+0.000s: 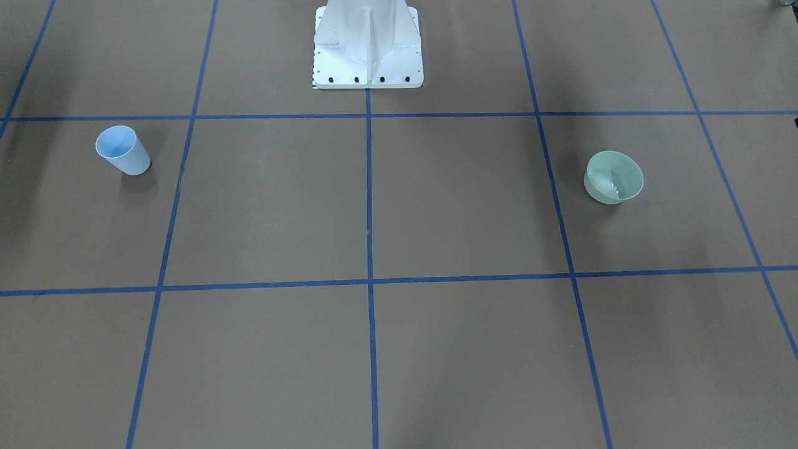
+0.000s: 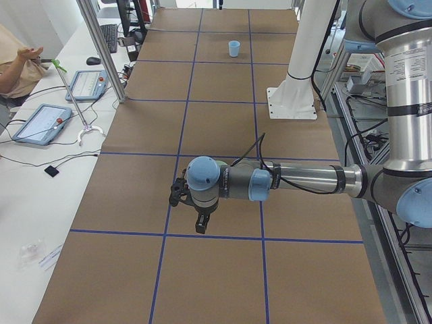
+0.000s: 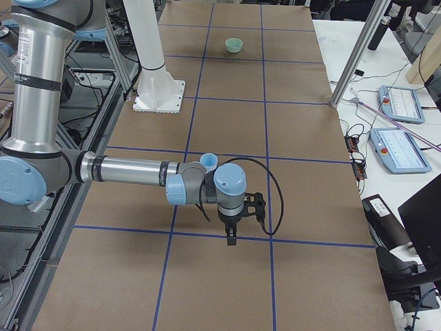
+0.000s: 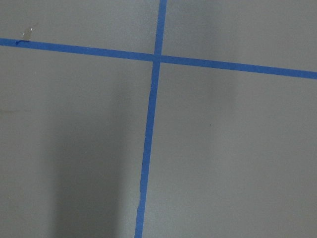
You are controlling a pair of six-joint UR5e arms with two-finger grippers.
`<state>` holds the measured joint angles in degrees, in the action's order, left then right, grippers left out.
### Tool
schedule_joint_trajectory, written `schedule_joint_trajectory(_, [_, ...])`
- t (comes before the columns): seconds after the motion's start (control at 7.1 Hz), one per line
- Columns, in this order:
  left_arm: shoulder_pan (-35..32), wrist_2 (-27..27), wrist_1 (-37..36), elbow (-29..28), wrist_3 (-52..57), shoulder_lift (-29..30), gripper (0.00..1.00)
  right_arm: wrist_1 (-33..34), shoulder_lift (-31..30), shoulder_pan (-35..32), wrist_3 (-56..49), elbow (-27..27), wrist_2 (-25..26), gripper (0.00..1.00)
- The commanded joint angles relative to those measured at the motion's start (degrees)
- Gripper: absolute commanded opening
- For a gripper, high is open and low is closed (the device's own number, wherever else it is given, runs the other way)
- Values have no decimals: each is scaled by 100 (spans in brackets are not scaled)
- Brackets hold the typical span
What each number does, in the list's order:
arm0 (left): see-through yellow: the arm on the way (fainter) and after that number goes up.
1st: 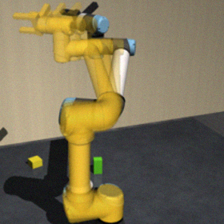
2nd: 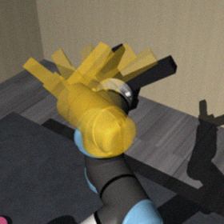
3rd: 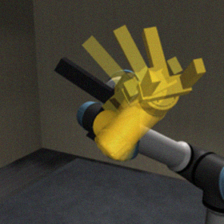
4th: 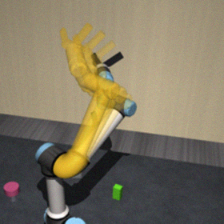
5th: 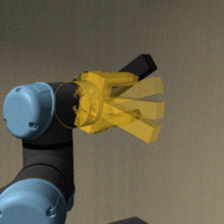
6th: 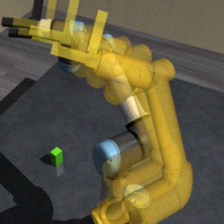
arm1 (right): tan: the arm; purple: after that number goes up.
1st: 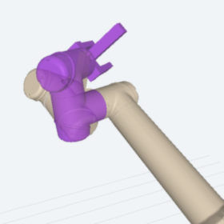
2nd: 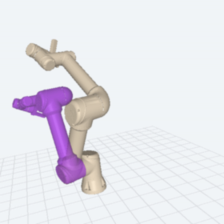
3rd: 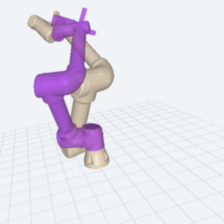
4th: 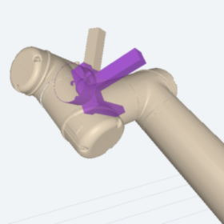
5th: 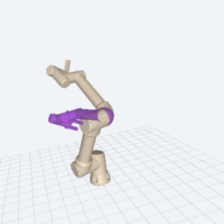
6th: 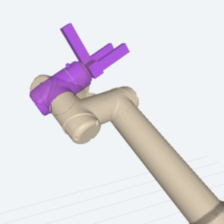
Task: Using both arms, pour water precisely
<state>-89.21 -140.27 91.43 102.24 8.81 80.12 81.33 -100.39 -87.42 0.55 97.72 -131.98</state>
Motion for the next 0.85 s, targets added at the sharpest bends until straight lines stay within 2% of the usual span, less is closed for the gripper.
schedule_joint_trajectory(0.0, [0,-9,6,33,-2,65,100,-21,63,-3,41,53,32,100])
schedule_joint_trajectory(0.28, [0,-26,102,77,-2,205,100,-432,81,-3,94,133,67,100])
schedule_joint_trajectory(0.7, [0,-26,1030,-37,-11,417,100,-793,98,-3,33,186,6,100])
